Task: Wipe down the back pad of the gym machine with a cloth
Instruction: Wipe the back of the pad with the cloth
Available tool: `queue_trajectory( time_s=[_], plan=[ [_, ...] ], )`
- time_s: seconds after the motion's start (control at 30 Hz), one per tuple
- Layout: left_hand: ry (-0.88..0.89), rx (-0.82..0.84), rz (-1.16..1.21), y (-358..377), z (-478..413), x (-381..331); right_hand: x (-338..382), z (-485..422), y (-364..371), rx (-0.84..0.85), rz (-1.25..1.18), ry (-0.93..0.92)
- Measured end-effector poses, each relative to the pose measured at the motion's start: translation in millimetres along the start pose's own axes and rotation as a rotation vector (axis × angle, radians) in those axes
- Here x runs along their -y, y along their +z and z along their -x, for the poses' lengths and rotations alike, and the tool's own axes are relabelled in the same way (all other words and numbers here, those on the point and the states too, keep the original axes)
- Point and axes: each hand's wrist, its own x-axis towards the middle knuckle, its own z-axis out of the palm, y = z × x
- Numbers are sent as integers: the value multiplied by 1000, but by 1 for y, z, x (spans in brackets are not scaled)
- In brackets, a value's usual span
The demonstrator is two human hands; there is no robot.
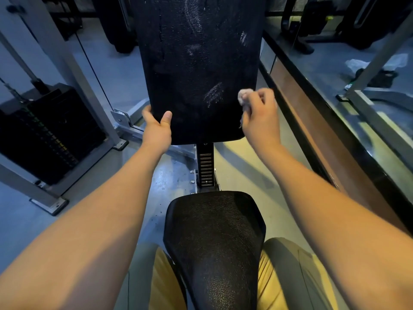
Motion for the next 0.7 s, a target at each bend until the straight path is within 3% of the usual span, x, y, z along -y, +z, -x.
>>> queue_trajectory(
  time_s=[0.23,0.4,0.47,0.57,0.7],
  plan=[
    [6,16,-28,-3,-2,3,-9,60,25,224,-87,91],
    [-4,18,-23,-3,-4,2,3,63,28,-35,-243,449],
    [2,10,-33,-3,-3,2,28,77,45,29,-300,405],
    [16,-11,-54,-2,0,1,60,100,68,293,-310,197],
    [36,1,-76,-4,-5,5,48,91,57,94,-277,215]
  ],
)
